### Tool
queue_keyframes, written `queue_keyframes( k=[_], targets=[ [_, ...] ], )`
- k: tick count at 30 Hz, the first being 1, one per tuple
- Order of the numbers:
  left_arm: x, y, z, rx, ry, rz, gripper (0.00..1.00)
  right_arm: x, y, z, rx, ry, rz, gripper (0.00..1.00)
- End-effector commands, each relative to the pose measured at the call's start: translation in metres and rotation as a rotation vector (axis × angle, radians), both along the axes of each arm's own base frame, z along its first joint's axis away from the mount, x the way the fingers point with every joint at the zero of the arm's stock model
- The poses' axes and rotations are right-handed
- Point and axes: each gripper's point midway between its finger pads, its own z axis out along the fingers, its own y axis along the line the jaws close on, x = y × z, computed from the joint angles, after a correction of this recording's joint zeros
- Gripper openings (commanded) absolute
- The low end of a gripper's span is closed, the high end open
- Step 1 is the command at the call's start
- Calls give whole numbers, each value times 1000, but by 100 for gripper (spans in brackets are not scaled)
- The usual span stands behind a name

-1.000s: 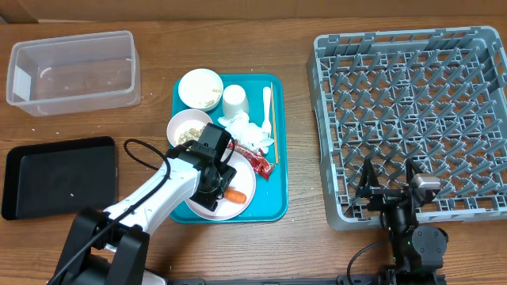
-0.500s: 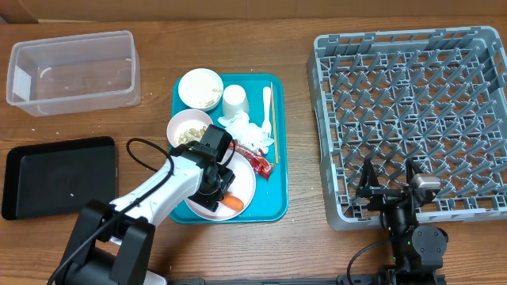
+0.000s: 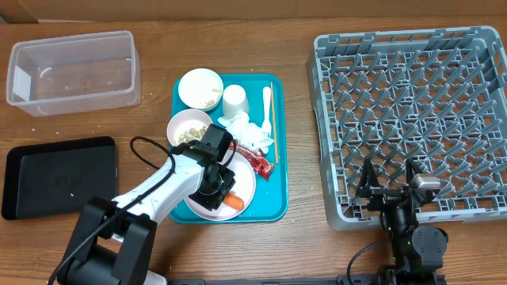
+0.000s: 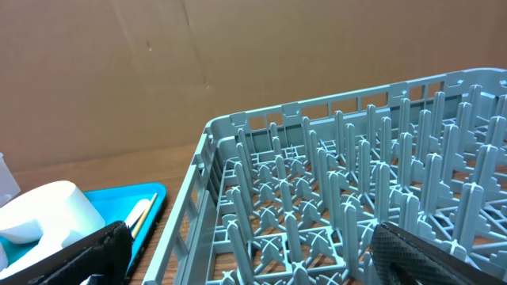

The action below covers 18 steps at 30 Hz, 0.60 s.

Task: Sort waste into correct bins and load items into the dishwasher rack
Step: 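Grasp the orange carrot on the plate with the left gripper, then carry the carrot left and release it onto the black tray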

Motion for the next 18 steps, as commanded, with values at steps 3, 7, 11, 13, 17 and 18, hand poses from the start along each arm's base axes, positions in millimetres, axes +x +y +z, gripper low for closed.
queue_keyframes(
  k=[3,7,11,13,17,18],
  targets=[
    [-11,9,-16,42,47,-41,26,0,-2,-1,-4,-8,-12,100],
    [-7,13,-12,36,34,-68,9,0,-2,-1,-4,-8,-12,100],
    [-3,19,-8,34,28,-81,4,0,-2,-1,-4,-8,-12,100],
    [-1,24,-4,34,27,-84,4,0,-2,-1,-4,-8,-12,100],
    [3,36,9,33,29,-86,4,0,-2,-1,-4,-8,-12,100],
    [6,40,15,31,22,-95,4,0,-2,-1,-4,-8,-12,100]
  ],
)
